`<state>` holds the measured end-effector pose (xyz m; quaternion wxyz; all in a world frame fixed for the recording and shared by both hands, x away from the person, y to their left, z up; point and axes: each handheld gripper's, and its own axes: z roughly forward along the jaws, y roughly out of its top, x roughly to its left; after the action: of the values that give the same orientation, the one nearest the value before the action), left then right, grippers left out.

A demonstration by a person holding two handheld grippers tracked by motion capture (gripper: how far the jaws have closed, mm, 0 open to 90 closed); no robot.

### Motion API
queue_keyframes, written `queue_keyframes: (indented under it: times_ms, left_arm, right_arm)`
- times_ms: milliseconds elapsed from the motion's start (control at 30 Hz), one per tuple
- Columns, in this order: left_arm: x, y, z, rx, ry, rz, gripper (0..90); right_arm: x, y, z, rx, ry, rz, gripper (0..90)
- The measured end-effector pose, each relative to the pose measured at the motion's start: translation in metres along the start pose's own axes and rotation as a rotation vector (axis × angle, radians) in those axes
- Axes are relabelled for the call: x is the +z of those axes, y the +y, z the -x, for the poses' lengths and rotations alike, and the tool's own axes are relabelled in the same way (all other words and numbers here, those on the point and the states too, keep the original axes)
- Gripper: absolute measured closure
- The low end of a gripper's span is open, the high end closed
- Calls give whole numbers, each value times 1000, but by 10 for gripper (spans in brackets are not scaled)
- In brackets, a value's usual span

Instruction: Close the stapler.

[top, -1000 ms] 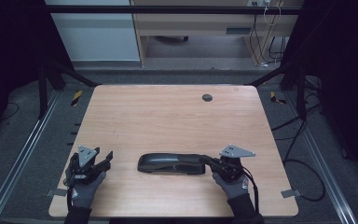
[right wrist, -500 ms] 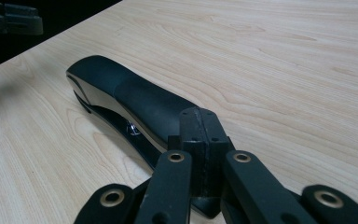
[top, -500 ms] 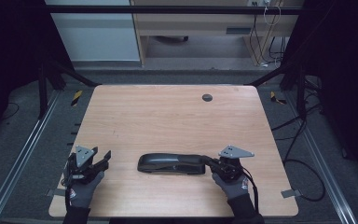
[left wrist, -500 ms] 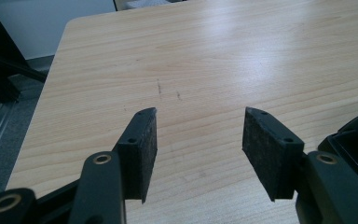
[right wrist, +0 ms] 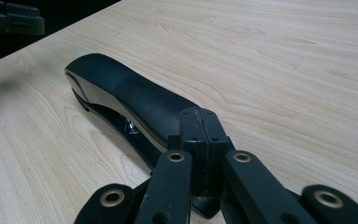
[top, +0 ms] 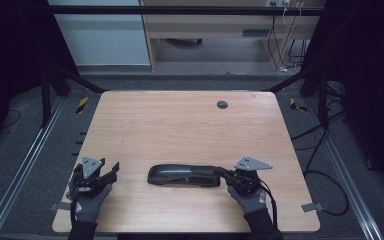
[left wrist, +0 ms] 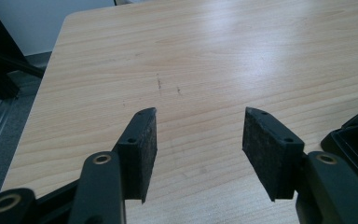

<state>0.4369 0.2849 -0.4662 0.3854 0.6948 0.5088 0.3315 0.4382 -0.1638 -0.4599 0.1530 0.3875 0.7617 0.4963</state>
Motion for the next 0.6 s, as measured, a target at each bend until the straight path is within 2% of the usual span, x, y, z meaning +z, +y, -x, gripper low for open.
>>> queue_keyframes:
  times_ms: [133,167,233,300,333,433,500,533,600]
  left_arm:
    - [0,-1,2,8,0,-4,445]
    - [1,-1,2,9,-1,-4,444]
    - [1,-1,2,11,0,-5,444]
    - [1,-1,3,13,-3,-6,444]
    - [1,-1,3,13,-4,-6,444]
    - [1,-1,3,8,-6,-4,440]
    - [1,-1,2,6,-8,-4,438]
    - [1,-1,3,9,-9,-6,437]
    - [1,-1,3,9,-12,-6,434]
  right_arm:
    - [0,-1,-1,-6,-8,4,900]
    - [2,-1,-2,-22,-22,-17,900]
    - [1,-2,-1,-6,-14,-2,900]
    - [1,-2,-3,-23,-18,-12,900]
    - [0,-1,-2,-26,-16,-8,900]
    - [-7,5,1,15,30,52,900]
    - [-11,9,0,1,20,66,900]
    - [-12,11,0,-6,10,52,878]
    - [-12,11,3,-9,-13,59,851]
